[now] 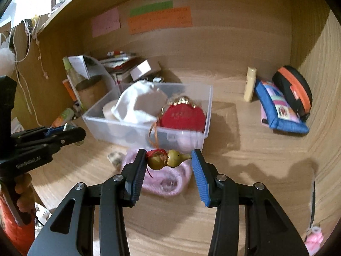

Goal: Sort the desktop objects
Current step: 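Carry the photo packet and gourd charm over the clear box, then release the photo packet with the left gripper while the right gripper drops the gourd charm into the box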

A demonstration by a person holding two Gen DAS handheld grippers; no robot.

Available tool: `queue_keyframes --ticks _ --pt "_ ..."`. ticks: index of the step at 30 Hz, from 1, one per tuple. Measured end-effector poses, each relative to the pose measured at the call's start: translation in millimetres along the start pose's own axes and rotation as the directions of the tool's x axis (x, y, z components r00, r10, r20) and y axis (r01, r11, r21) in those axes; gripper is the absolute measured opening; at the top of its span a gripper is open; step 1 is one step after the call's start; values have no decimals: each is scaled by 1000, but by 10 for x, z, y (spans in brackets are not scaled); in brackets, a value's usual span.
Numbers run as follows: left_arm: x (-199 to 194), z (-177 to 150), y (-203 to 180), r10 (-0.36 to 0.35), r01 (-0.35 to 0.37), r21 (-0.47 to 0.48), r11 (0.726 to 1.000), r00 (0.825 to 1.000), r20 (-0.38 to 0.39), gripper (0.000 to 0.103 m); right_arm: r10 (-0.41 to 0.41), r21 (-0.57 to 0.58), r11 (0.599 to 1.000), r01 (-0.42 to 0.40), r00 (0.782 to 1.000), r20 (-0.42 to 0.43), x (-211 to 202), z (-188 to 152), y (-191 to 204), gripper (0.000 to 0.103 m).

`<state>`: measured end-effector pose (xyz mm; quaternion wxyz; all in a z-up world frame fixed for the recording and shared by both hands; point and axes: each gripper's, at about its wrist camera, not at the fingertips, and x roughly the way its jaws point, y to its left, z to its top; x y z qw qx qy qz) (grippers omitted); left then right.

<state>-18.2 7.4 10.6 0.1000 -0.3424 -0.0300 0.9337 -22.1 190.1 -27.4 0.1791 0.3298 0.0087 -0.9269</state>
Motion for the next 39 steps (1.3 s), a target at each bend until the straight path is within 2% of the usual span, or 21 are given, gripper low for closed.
queue_keyframes --ticks 11,16,28,39 --pt "-17 278 155 28 -28 -6 1000 998 57 29 -30 -63 997 36 996 87 1 420 55 40" --pt "81 353 301 39 -37 -35 999 998 57 29 -27 -65 997 34 994 106 88 557 55 40" --pt "511 344 585 54 -55 -74 996 998 -21 29 -13 -64 998 14 1000 13 638 606 18 40" --pt "633 351 662 46 -49 -93 994 998 -37 29 -6 -46 999 3 998 -68 988 546 -4 40"
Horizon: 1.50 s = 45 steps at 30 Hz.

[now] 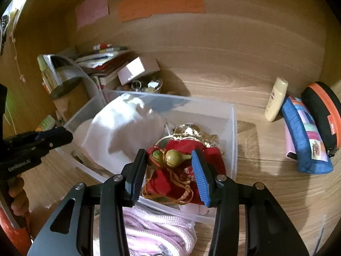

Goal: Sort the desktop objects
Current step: 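Release the photo packet with the left gripper while the right gripper drops the gourd charm into the box, then grasp the small card packet with the left gripper while the right gripper grasps the bagged pink rope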

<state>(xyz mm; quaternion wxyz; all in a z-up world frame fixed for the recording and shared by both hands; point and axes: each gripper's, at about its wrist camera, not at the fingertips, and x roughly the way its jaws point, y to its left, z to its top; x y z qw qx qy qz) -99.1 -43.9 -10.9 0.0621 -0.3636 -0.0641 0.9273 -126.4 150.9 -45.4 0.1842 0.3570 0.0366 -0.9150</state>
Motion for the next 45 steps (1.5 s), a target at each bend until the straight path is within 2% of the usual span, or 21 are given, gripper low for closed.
queue_keyframes --ticks 5,7,10,13,18,19,24,34,38,45 --pt "16 -15 -20 -6 6 4 1000 1000 -5 29 -13 -24 1000 13 1000 -1 -27 -14 54 43" --pt "3 -28 -40 -8 8 10 1000 1000 -5 29 -20 -28 999 20 1000 11 -62 -18 68 55" --pt "-39 -54 -82 -6 6 26 1000 1000 -2 30 -33 -32 999 34 999 36 -135 -18 97 60" --pt "-113 -68 -134 -2 1 40 999 1000 11 38 -33 -30 999 35 998 45 -207 -22 115 68" --pt "-290 -93 -227 18 -22 66 998 999 51 61 -46 -29 998 48 997 63 -343 -62 129 77" --pt "-335 -96 -253 25 -30 74 997 998 63 63 -44 -30 998 46 997 66 -377 -74 133 78" --pt "-514 -140 -370 42 -53 103 993 993 107 76 -47 -43 998 50 995 85 -533 -133 171 81" --pt "-746 -285 -509 45 -63 133 989 990 130 84 -50 -57 997 56 993 103 -795 -304 226 86" --pt "-729 -374 -533 52 -68 149 987 993 106 85 -48 -49 997 53 995 88 -802 -383 217 87" --pt "-534 -576 -480 73 -73 175 982 997 7 85 -56 -49 997 57 998 24 -706 -603 173 87"
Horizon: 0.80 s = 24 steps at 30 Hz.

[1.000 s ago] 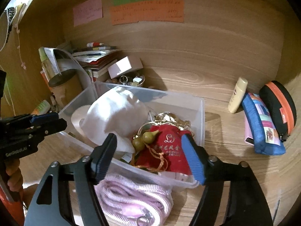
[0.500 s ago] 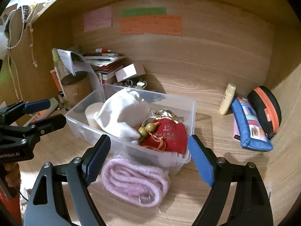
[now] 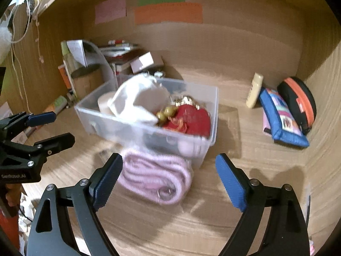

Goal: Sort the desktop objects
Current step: 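Grasp the small card packet with the left gripper while the right gripper grasps the bagged pink rope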

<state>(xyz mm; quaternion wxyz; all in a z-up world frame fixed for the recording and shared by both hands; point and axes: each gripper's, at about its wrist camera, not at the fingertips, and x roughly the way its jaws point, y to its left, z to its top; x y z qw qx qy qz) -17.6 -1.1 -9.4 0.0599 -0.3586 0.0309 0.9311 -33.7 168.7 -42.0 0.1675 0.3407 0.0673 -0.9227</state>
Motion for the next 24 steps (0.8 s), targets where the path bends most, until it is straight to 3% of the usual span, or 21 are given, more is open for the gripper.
queue_keyframes --ticks 13,24 --pt "492 -200 -113 -36 42 36 998 987 -160 85 14 -56 998 -23 988 -155 328 -347 -8 87" --pt "752 -128 -189 -34 54 90 994 977 -210 85 37 -111 992 -67 968 -248 599 -325 32 87"
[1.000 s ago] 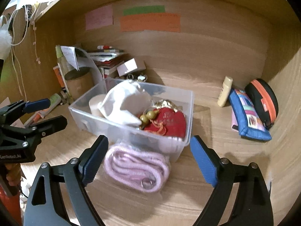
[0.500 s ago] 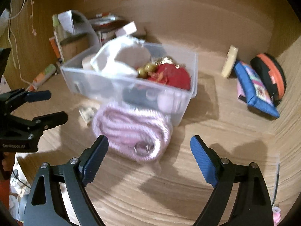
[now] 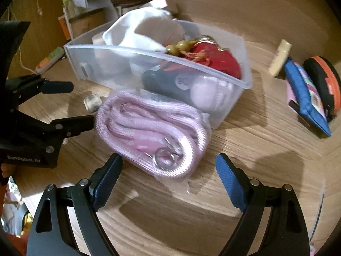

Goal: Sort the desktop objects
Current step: 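Grasp the small card packet with the left gripper while the right gripper grasps the bagged pink rope, then lift and carry the card packet and bagged pink rope over the clear box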

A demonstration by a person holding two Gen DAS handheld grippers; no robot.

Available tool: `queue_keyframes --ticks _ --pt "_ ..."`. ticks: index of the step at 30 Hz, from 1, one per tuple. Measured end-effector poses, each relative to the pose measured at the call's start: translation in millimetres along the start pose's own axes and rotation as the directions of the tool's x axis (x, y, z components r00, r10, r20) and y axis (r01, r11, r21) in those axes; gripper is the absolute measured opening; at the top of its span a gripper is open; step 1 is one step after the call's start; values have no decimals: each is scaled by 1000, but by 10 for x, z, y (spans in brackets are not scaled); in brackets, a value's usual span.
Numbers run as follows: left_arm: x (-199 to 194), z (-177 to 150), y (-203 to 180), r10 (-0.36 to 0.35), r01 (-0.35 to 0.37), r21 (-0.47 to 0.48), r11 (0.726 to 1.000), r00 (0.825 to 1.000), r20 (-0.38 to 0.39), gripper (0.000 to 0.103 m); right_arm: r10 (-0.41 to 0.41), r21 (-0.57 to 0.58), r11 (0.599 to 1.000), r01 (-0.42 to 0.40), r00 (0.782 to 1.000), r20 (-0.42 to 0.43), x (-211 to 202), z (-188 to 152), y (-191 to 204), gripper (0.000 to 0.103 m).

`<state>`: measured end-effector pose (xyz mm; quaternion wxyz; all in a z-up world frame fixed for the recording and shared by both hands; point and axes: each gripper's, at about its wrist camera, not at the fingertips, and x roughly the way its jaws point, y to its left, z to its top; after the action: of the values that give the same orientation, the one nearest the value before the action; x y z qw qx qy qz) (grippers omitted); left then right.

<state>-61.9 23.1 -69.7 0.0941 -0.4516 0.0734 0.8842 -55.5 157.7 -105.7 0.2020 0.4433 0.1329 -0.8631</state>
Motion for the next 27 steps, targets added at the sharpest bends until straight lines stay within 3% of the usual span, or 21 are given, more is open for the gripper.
queue_keyframes --ticks 6,14,17,20,21,27 --pt "55 20 70 -15 15 -8 1000 1000 -7 83 14 -58 998 -15 1000 -25 99 111 86 92" --pt "56 27 120 -52 52 -20 998 999 -7 55 81 -62 995 -81 997 -14 121 134 107 90" --pt "29 13 122 -50 50 -20 999 999 1 39 93 -73 993 -93 996 -5 95 128 119 78" --pt "20 0 155 -46 46 -33 998 999 4 39 94 -61 994 -93 996 10 33 83 122 63" --pt "20 -2 167 -46 46 -39 998 999 4 39 91 -53 995 -90 996 15 7 62 127 54" --pt "-68 -57 185 -43 45 -68 997 999 22 39 113 5 994 -113 993 33 -78 -47 94 51"
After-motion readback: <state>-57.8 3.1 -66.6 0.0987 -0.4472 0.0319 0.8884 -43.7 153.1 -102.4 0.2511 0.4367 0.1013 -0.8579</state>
